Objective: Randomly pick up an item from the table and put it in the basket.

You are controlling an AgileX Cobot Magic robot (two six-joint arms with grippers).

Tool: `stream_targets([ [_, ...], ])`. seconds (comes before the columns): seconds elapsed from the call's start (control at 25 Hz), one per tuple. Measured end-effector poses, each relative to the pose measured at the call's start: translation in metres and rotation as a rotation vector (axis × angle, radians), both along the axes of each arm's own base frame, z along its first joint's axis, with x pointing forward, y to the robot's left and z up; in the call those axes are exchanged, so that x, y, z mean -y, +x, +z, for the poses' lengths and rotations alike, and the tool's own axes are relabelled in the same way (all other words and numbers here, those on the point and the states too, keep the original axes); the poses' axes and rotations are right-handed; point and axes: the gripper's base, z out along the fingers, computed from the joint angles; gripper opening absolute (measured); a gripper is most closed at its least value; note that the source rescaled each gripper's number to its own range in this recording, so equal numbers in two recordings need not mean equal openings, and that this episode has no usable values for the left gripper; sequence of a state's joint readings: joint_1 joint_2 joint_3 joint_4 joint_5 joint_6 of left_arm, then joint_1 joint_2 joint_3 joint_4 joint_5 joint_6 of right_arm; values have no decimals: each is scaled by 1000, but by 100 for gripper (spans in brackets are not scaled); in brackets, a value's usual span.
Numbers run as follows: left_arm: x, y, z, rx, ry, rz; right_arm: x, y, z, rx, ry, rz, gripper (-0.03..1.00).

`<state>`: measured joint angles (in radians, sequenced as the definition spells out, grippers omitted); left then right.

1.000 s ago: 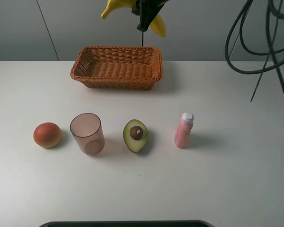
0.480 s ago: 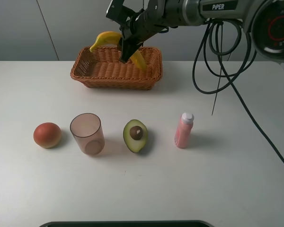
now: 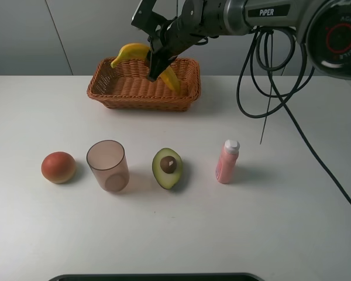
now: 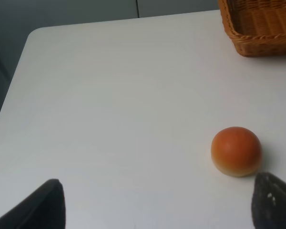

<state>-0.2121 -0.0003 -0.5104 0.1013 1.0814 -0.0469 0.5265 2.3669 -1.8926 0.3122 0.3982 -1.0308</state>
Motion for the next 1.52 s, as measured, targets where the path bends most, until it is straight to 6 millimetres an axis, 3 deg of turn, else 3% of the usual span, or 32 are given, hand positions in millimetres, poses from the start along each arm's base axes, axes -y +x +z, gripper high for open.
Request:
stream_targets([
  [0.04, 0, 0, 0, 0, 0, 0, 0, 0, 0, -5, 4, -4, 10],
  [0.08, 0, 0, 0, 0, 0, 0, -1, 0, 1, -8, 13, -9, 25],
  [0.16, 0, 0, 0, 0, 0, 0, -1, 1, 3, -9, 21, -13, 75],
  [0.2, 0, 0, 0, 0, 0, 0, -1, 1, 3, -7, 21, -14, 89],
  [0.28, 0, 0, 0, 0, 0, 0, -1, 1, 3, -6, 23, -15, 98],
  [0.56, 0, 0, 0, 0, 0, 0, -1, 0, 10, -3, 25, -11, 100],
  [0.68, 0, 0, 0, 0, 0, 0, 4, -4, 35, -7, 48, -21, 100],
  [0.8, 0, 0, 0, 0, 0, 0, 24, -6, 77, -12, 101, -75, 100],
  [0.96, 0, 0, 0, 0, 0, 0, 68, -10, 137, -39, 189, -209, 100],
  [1.12, 0, 0, 0, 0, 0, 0, 126, -24, 185, -76, 173, -365, 100],
  [1.36, 0, 0, 0, 0, 0, 0, 209, -71, 243, -150, 39, -618, 100],
  [1.52, 0, 0, 0, 0, 0, 0, 262, -104, 277, -161, 95, -798, 100],
])
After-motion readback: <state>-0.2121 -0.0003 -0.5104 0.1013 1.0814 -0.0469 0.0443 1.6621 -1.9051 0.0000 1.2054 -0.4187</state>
